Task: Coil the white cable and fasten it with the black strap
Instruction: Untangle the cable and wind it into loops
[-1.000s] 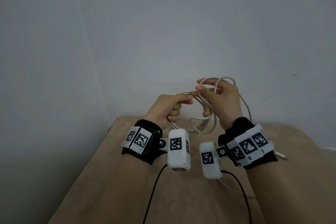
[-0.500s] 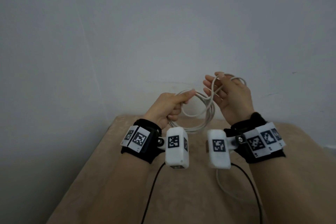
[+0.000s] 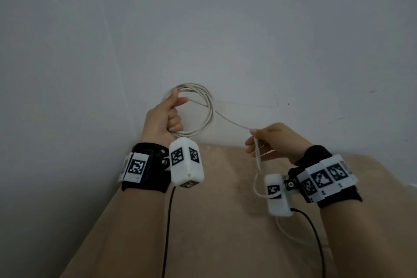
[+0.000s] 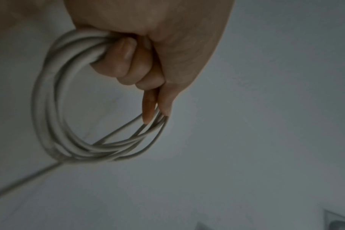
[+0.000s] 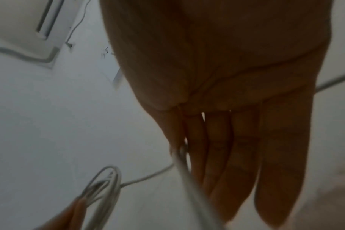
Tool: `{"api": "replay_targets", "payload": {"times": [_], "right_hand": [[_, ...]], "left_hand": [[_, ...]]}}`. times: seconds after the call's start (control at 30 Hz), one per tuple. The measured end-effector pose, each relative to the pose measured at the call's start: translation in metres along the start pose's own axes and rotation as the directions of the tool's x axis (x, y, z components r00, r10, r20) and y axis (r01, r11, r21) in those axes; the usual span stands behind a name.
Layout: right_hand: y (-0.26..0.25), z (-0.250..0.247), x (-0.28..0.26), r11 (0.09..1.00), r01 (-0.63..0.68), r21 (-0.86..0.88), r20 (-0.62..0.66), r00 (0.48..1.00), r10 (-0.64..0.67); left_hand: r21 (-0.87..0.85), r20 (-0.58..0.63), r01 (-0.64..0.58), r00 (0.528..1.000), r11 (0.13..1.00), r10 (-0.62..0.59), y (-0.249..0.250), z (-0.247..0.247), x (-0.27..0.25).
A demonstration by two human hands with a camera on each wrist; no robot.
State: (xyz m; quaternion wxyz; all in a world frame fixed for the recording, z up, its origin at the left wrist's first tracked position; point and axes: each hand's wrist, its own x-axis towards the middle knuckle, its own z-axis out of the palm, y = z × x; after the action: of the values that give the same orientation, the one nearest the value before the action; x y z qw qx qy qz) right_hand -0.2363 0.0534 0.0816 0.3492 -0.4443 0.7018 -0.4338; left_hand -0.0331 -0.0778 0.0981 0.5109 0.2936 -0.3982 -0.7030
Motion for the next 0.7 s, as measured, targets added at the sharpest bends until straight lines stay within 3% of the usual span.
{"api": "replay_targets", "payload": {"times": [0.13, 0.27, 0.33, 0.43, 0.5, 0.53, 0.63, 0.7], "right_hand": [[0.01, -0.016, 0.001, 0.995, 0.021, -0.102, -0.132, 0.991, -0.035], [0.003, -0.012, 0.001, 0.983, 0.161, 0.086, -0.192, 0.971, -0.142], [-0.005, 0.005, 0.004, 0.959, 0.283, 0.006, -0.22, 0.936, -0.275], [-0.011, 0.031, 0.006, 0.92, 0.388, -0.05, -0.001, 0.921, -0.389], [-0.008, 0.04, 0.005, 0.942, 0.333, 0.042, 0.188, 0.923, -0.335], [-0.006, 0.041, 0.004, 0.954, 0.287, 0.086, 0.223, 0.928, -0.3], [0.002, 0.029, 0.007, 0.948, 0.195, 0.253, 0.064, 0.974, -0.217], [0.006, 0.013, 0.01, 0.961, 0.224, 0.16, -0.079, 0.974, -0.213]], "left_hand": [[-0.029, -0.055, -0.072, 0.996, 0.997, 0.07, 0.02, -0.018, -0.002], [0.047, 0.029, -0.032, 0.999, 0.998, 0.031, 0.034, -0.027, -0.008], [0.091, 0.093, -0.006, 0.996, 0.996, -0.002, 0.032, -0.016, -0.012], [0.193, 0.2, 0.016, 0.978, 0.981, -0.056, 0.022, 0.004, -0.016], [0.238, 0.236, 0.023, 0.969, 0.971, -0.08, 0.016, 0.013, -0.017], [0.244, 0.238, 0.025, 0.967, 0.969, -0.085, 0.014, 0.015, -0.016], [0.21, 0.197, 0.048, 0.976, 0.977, -0.09, 0.013, 0.009, -0.013], [0.161, 0.154, 0.064, 0.984, 0.985, -0.089, 0.016, 0.002, -0.012]]}}
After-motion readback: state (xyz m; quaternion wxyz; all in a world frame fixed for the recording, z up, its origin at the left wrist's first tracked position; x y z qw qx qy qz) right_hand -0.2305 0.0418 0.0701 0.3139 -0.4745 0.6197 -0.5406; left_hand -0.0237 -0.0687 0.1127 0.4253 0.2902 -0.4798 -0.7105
